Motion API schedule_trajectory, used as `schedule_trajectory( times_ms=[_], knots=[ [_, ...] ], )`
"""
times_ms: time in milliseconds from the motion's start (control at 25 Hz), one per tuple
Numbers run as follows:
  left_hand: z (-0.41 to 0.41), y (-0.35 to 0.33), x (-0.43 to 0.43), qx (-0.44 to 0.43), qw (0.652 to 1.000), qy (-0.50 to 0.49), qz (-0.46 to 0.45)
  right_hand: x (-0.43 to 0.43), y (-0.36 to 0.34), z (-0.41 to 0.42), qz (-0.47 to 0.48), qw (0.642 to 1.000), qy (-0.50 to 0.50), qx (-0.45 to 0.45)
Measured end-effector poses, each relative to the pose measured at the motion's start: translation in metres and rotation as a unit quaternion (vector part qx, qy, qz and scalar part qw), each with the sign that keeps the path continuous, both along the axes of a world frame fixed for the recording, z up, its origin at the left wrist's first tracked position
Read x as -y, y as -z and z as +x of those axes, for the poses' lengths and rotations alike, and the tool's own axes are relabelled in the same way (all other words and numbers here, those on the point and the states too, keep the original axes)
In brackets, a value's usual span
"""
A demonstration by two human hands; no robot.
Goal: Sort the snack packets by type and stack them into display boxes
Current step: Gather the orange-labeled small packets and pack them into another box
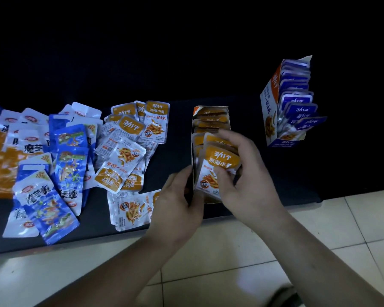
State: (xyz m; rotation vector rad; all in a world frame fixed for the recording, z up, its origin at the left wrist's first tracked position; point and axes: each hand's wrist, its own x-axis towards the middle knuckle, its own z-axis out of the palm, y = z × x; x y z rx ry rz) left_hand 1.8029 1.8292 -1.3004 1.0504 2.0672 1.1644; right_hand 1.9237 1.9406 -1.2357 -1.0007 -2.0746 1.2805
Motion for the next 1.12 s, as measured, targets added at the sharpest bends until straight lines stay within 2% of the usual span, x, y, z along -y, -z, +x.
schedule_trajectory(
  times_ms=[80, 120, 200, 280, 440, 600, 680, 840, 960, 1120],
  knots=[
    [-0.001, 0.004, -0.001, -0.013, 1.0, 0.01, -0.01, 0.006, 0.008, -0.002, 0.049, 0.998, -0.028, 0.021],
    [-0.001, 0.005, 0.001, -0.005, 1.0, 0.017, -0.01, 0.007, 0.014, -0.001, 0.103, 0.993, -0.032, 0.042],
    [0.0, 0.009, 0.006, 0.004, 0.999, 0.036, -0.004, 0.005, 0.027, 0.007, 0.245, 0.963, -0.026, 0.11],
    [-0.002, 0.012, 0.007, 0.007, 0.999, 0.049, -0.002, 0.002, 0.037, 0.015, 0.319, 0.935, -0.006, 0.151],
    [-0.003, 0.013, 0.007, 0.024, 0.998, 0.057, 0.001, -0.001, 0.041, 0.019, 0.337, 0.926, 0.024, 0.166],
    [-0.006, 0.013, 0.007, 0.029, 0.999, 0.046, -0.003, -0.007, 0.044, 0.009, 0.347, 0.924, 0.011, 0.162],
    [-0.005, 0.012, 0.006, 0.018, 0.998, 0.056, -0.002, -0.007, 0.045, 0.008, 0.31, 0.941, 0.003, 0.136],
    [-0.009, 0.013, 0.008, 0.027, 0.998, 0.056, -0.008, -0.007, 0.043, 0.017, 0.117, 0.989, 0.054, 0.073],
    [-0.012, 0.015, 0.006, 0.036, 0.998, 0.045, -0.011, -0.004, 0.046, 0.019, -0.018, 0.994, 0.087, 0.068],
    [-0.012, 0.017, 0.004, 0.051, 0.997, 0.054, -0.008, 0.001, 0.05, 0.024, -0.081, 0.99, 0.102, 0.049]
  ],
)
